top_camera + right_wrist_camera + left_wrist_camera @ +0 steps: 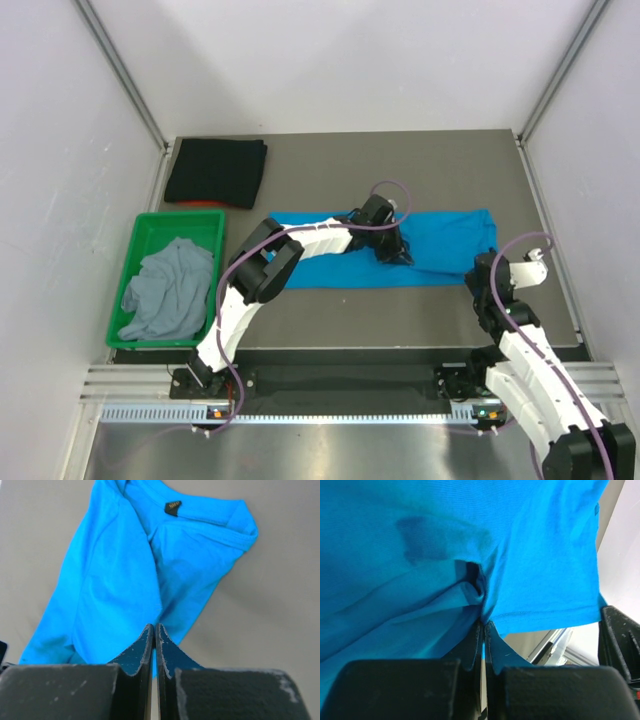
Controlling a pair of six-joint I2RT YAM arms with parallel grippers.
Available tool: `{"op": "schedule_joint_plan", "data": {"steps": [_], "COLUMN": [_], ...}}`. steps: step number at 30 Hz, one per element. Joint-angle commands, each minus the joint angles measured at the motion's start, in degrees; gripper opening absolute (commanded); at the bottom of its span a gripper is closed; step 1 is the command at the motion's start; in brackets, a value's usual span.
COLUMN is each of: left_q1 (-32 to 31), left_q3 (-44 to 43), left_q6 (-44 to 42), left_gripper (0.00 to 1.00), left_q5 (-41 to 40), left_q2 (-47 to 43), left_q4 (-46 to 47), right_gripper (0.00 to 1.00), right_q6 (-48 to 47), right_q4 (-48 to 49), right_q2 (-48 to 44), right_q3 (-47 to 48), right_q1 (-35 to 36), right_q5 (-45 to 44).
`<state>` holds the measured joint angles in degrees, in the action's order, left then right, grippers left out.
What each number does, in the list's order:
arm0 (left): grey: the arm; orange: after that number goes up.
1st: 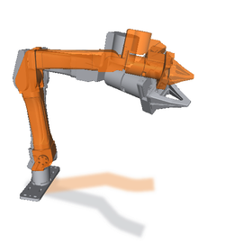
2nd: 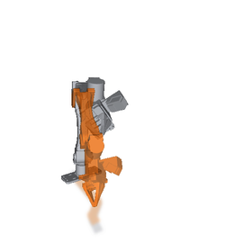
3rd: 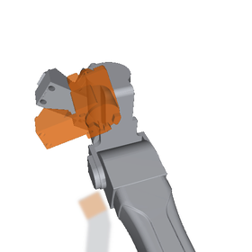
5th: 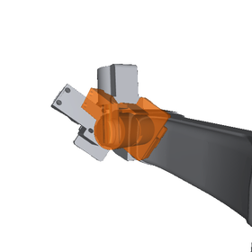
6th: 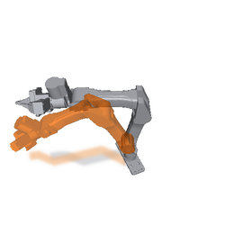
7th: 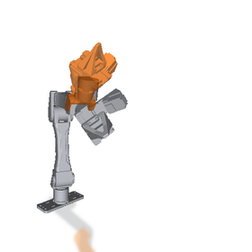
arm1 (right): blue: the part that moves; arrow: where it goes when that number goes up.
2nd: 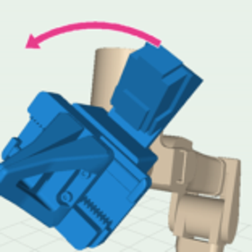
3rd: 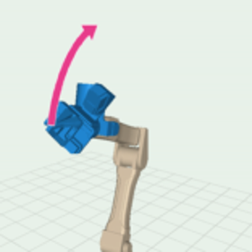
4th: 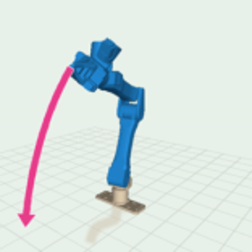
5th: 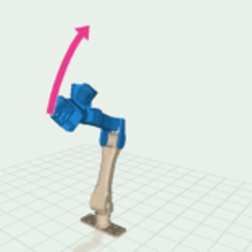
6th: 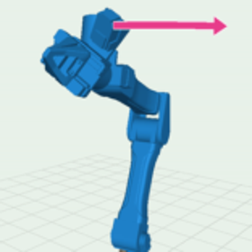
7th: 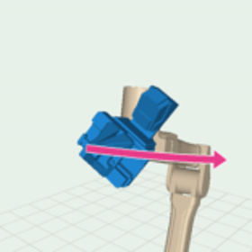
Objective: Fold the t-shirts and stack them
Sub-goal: Fold the tshirt
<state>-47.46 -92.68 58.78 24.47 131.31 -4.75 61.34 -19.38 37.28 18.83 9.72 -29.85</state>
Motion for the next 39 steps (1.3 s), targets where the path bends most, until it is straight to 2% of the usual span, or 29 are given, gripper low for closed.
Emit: {"op": "schedule_joint_plan", "data": {"steps": [1,8,19,29,33,39], "left_q1": [0.4,0.4,0.5,0.5,0.5,1.0], "left_q3": [0.7,1.0,0.8,0.7,0.3,-1.7], "left_q6": [-0.5,-1.7,-1.5,-3.0,-3.9,-6.4], "left_gripper": [0.00,0.00,0.00,0.00,0.16,0.24], "left_q5": [-1.6,-3.7,-3.1,-3.8,-5.2,-8.5], "left_q2": [-3.7,-6.0,-5.1,-4.7,-5.2,-6.8], "left_q4": [0.0,-2.3,-3.0,-5.6,-7.5,-11.8], "right_gripper": [0.00,0.00,0.00,0.00,0.00,0.00], "right_q6": [1.8,3.4,0.5,-7.4,-5.2,-3.2], "right_q4": [-2.2,-3.6,-7.6,-2.4,-1.0,2.0], "right_q2": [1.0,2.3,8.8,9.4,11.4,10.9], "right_q3": [2.4,1.6,4.1,6.9,5.4,2.3], "right_q1": [2.1,2.7,2.6,2.7,2.6,2.7], "right_q5": [-4.0,-5.5,-7.9,-4.9,-2.2,-0.6]}}
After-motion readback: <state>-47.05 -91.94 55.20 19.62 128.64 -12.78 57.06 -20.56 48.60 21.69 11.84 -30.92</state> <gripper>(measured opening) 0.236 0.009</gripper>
